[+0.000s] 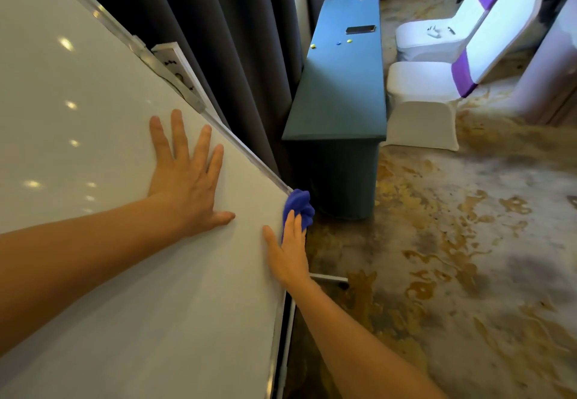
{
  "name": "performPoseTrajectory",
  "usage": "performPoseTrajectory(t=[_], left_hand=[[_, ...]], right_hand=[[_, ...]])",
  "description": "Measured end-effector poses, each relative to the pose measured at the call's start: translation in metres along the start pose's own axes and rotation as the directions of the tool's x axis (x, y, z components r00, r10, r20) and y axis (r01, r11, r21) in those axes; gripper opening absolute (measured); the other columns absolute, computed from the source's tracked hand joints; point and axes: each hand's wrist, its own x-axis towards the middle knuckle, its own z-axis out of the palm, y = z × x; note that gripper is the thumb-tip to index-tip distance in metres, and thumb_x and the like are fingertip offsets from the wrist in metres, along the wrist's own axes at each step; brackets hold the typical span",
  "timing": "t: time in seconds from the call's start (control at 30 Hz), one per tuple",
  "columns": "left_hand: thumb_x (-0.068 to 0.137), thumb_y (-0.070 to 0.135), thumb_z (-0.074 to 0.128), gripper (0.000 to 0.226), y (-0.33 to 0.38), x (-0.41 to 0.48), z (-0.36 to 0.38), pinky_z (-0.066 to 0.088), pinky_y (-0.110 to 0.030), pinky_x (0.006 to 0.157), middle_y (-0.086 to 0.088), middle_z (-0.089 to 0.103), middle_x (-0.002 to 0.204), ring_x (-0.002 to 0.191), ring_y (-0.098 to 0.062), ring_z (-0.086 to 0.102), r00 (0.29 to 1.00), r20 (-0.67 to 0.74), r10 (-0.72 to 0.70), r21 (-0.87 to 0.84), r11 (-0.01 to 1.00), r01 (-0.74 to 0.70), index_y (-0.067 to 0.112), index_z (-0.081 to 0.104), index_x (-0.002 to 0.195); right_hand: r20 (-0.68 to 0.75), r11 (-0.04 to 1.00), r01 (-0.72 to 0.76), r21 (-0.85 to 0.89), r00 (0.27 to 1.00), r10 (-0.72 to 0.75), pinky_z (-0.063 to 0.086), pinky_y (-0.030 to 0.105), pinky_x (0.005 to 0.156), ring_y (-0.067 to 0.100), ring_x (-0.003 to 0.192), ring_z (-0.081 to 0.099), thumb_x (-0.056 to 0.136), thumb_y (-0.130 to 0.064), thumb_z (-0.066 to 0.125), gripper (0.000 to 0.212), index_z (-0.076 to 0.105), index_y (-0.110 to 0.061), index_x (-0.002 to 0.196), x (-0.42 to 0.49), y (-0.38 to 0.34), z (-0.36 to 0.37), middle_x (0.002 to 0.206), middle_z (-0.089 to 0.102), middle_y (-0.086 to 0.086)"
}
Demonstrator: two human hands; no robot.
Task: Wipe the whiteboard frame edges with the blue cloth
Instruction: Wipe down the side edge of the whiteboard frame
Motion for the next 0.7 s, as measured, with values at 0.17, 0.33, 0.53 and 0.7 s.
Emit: performPoseTrajectory(t=[0.17, 0.33, 0.53, 0.7], left_hand=[[0.059, 0.096, 0.008, 0.126, 0.012, -0.019, 0.005, -0.01, -0.08, 0.105, -0.022, -0.012, 0.164, 0.139, -0.062, -0.021, 0.998, 0.012, 0.055, -0.008, 0.998, -0.055, 0.018, -0.007, 0.156], [0.065, 0.093, 0.012, 0.12, 0.027, -0.056, 0.002, -0.01, -0.079, 0.104, -0.023, -0.011, 0.164, 0.136, -0.065, -0.024, 0.994, 0.031, 0.101, -0.012, 0.995, -0.101, 0.017, -0.005, 0.157], [0.066, 0.093, 0.022, 0.12, 0.048, -0.09, -0.001, -0.014, -0.079, 0.105, -0.024, -0.014, 0.163, 0.136, -0.065, -0.024, 0.99, 0.097, 0.103, -0.03, 0.994, -0.101, 0.018, -0.005, 0.156], [0.07, 0.09, 0.02, 0.116, 0.055, -0.114, 0.005, -0.013, -0.08, 0.104, -0.024, -0.012, 0.163, 0.135, -0.066, -0.024, 0.988, 0.057, 0.144, -0.035, 0.989, -0.142, 0.017, -0.003, 0.157]], right_hand=[[0.04, 0.998, 0.0, 0.067, 0.999, -0.003, 0.008, 0.041, 0.122, 0.01, 0.15, -0.013, 0.068, -0.095, 0.032, 0.089, -0.027, -0.069, 0.129, -0.101, 0.051, 0.053, 0.151, -0.028, -0.032], [-0.133, 0.987, -0.025, 0.158, 0.99, 0.046, 0.019, 0.048, 0.12, 0.026, 0.15, 0.011, 0.087, -0.071, 0.043, 0.085, 0.004, -0.036, 0.155, -0.053, 0.02, 0.037, 0.166, 0.006, 0.0], [-0.196, 0.913, -0.074, 0.402, 0.967, 0.165, 0.042, 0.049, 0.108, 0.028, 0.127, 0.049, 0.1, -0.044, 0.044, 0.052, 0.042, -0.014, 0.144, -0.021, 0.002, 0.012, 0.149, 0.04, 0.014], [-0.135, 0.957, -0.116, 0.266, 0.978, 0.156, 0.02, 0.026, 0.11, 0.002, 0.14, 0.014, 0.085, -0.068, 0.043, 0.065, 0.004, -0.065, 0.137, -0.206, 0.085, 0.091, 0.154, -0.001, -0.025]])
